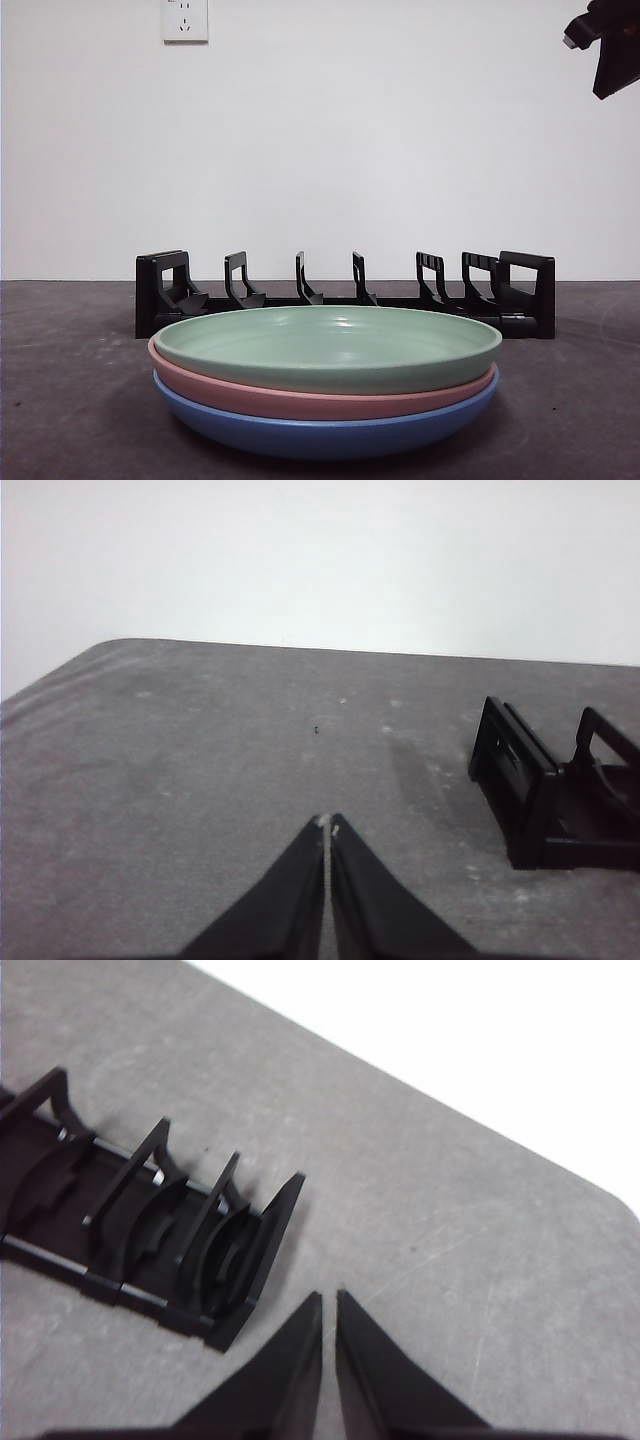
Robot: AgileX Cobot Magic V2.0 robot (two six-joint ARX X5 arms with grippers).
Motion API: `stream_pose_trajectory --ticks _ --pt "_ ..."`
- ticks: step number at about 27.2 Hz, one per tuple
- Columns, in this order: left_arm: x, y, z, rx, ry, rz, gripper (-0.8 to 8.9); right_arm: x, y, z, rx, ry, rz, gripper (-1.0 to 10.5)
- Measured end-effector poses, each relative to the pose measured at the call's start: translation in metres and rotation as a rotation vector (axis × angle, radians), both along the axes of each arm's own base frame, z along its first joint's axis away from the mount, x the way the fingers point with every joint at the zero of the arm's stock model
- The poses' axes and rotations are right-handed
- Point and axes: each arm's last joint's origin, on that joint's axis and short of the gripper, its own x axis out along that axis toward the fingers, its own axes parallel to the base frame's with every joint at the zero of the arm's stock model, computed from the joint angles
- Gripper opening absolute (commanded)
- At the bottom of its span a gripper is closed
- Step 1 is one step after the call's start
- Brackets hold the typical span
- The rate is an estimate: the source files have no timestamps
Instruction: Place the plate
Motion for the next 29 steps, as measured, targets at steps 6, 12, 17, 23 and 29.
stream_pose_trajectory --ticks 6,12,17,23,29 --pt "0.000 0.000 0.000 -0.032 -0.001 0.001 0.08 0.001 0.000 0.002 0.008 -0.019 0.000 0.2" --pt "0.000 0.000 0.000 -0.032 -0.001 0.001 0.08 0.001 0.000 0.002 0.001 -0.020 -0.008 0.2" --pt "0.000 0.000 0.000 -0.032 -0.001 0.001 0.08 -0.015 -0.012 0.001 0.061 -0.023 0.050 0.2" --pt "0.000 0.000 0.000 -0.032 -0.001 0.001 0.07 -0.065 -0.051 -0.044 0.174 -0.167 -0.054 0.2" --pt "0.000 0.000 0.000 -0.033 -0.001 0.001 0.07 -0.092 -0.067 -0.104 0.274 -0.242 -0.185 0.2"
